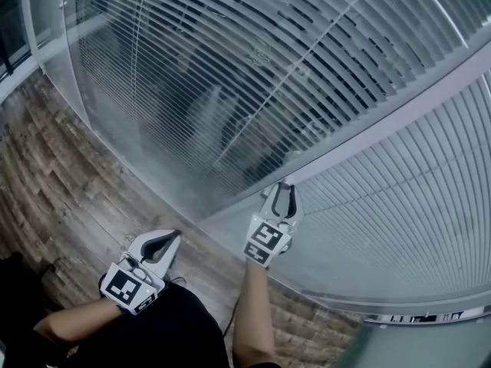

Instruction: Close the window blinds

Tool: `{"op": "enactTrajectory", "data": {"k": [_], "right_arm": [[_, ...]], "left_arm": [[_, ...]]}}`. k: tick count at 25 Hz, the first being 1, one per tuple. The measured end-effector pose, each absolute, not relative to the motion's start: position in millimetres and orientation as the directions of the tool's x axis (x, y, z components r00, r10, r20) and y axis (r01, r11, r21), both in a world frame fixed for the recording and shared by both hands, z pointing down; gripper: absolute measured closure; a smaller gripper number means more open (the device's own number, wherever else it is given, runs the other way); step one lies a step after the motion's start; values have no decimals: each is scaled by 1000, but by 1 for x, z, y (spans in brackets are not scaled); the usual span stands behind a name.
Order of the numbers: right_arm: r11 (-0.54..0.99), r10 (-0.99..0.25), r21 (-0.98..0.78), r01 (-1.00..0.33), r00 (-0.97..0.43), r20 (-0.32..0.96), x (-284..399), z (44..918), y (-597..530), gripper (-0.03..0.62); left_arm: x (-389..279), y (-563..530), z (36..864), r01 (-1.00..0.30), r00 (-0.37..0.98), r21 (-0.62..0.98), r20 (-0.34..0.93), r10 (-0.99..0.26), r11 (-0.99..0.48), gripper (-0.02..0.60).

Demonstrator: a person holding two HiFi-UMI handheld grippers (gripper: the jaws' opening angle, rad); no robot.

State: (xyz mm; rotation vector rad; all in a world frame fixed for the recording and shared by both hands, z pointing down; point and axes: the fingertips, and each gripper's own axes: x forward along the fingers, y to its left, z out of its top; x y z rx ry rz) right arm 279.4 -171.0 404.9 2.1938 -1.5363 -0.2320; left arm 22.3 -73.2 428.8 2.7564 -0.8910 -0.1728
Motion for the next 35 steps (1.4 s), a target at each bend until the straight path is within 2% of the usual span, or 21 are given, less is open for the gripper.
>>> {"op": "enactTrajectory", "data": {"k": [2,6,12,16,20,26,32,35], "right_arm": [[-288,-926,416,-863,361,108,281,404,-170,470],[-290,-950,154,-944,304,76,288,402,-167,471],[-298,-954,-123,-947,293,58,292,404,-164,476],[-282,-959,-243,-928,277,53,294,403,-163,477],[-267,-963,-291,-919,266,44,294,402,-163,474],[-242,-970,-167,-956,240,30,292,400,-160,468],[-235,-967,211,-949,251,51,282,399,-156,466],[-208,-963,350,-913,253,88,272,400,-165,442]], "left_arm": [[21,-74,429,-563,805,264,-40,-592,-783,580],[21,-74,429,-563,805,268,-37,-592,-782,580],[23,-72,430,-554,810,271,-42,-585,-787,580],[23,-71,429,-554,809,279,-40,-586,-785,580],[21,-69,429,-552,811,281,-41,-584,-785,580],[19,-66,428,-550,812,277,-42,-582,-788,580],[16,-65,429,-550,813,277,-35,-581,-788,580],[17,-65,430,-549,815,274,-36,-579,-790,580]]}}
